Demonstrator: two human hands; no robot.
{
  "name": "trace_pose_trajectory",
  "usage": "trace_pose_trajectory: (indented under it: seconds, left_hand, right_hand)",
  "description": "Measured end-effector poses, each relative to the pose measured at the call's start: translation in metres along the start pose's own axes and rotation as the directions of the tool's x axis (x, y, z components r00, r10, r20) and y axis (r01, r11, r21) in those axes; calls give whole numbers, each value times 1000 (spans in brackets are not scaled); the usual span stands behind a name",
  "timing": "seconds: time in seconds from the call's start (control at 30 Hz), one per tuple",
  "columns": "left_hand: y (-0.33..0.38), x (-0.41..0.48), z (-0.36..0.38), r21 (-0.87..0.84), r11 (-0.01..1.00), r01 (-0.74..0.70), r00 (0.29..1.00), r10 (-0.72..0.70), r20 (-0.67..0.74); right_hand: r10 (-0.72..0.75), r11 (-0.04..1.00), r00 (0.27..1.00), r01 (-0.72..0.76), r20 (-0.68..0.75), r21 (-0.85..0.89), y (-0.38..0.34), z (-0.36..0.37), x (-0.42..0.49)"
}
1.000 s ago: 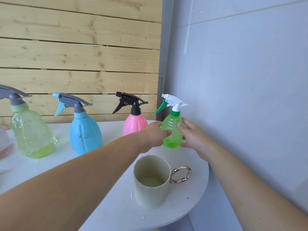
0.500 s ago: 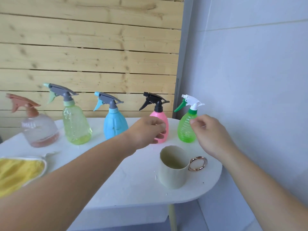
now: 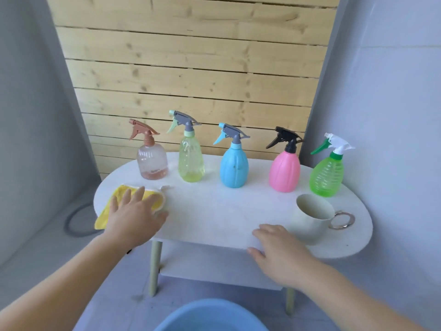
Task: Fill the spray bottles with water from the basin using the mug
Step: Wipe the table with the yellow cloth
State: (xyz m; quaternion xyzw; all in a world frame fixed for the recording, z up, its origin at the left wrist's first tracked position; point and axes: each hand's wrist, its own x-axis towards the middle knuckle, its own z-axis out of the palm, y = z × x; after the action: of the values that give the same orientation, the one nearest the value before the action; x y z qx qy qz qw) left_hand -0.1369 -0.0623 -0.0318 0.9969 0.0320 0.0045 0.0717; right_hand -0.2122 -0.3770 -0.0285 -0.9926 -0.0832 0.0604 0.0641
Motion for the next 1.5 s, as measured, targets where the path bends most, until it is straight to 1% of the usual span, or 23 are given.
trace_pose_trajectory:
  seconds: [0.03, 0.1, 0.2, 0.27, 0.33, 0.4, 0.57, 0.63, 0.7, 0.87, 0.97, 1.07, 1.2, 1.3, 1.37, 1.5]
  left_hand:
    - [-14, 0, 3, 28, 1000, 4, 999, -5, 41]
    - [-33, -2, 9, 41, 999, -1, 997, -3, 78]
    - [-44, -4, 15, 23, 1000, -9, 997, 7, 83]
    - [-42, -1, 16, -13, 1000, -20, 996, 21, 87]
    - [-30, 2, 17, -61, 997, -38, 995, 43, 95]
    - [-16, 1, 19, -82, 993, -85, 990, 93, 106]
    - [31, -7, 31, -63, 964, -260, 957, 265, 113]
    - [45, -9, 33, -63, 954, -294, 946, 300, 121]
    - [47, -4, 33, -43, 960, -276, 953, 280, 117]
    - [39, 23, 30, -18, 992, -125, 987, 126, 99]
    - [49, 40, 30, 14, 995, -100, 992, 99, 74]
    - [64, 52, 31, 8, 994, -111, 993, 111, 51]
    - [81, 56, 34, 5, 992, -123, 990, 123, 64]
    - [90, 52, 35, -1, 990, -142, 988, 142, 66]
    - [96, 47, 36, -4, 984, -178, 982, 178, 63]
    - [94, 29, 37, 3, 955, -298, 954, 297, 45]
  right_hand:
    - [0, 999, 1000, 0, 2, -53, -2, 9, -2]
    - [-15, 995, 999, 10, -46, -100, -3, 20, -5]
    - [-55, 994, 991, 43, -120, -103, 2, 25, -7]
    - [-46, 992, 990, 30, -132, -121, 4, 27, -4]
    - [-23, 988, 988, -1, -154, -154, 8, 28, -3]
    - [-26, 986, 981, -6, -190, -168, 12, 32, 0]
    - [-40, 975, 968, -16, -248, -220, 10, 36, 2]
    - [-46, 974, 962, -17, -270, -227, 9, 39, 3]
    - [-48, 974, 955, -21, -294, -227, 10, 43, 4]
    - [-68, 975, 937, -10, -344, -220, 13, 44, 8]
    - [-84, 977, 924, 3, -372, -214, 15, 46, 10]
    - [-116, 976, 906, 27, -407, -217, 19, 49, 14]
    - [-166, 973, 871, 68, -462, -220, 24, 54, 17]
    - [-179, 973, 858, 80, -482, -218, 24, 54, 18]
    - [-190, 971, 856, 91, -481, -220, 25, 54, 19]
    - [-190, 972, 855, 93, -482, -218, 25, 53, 18]
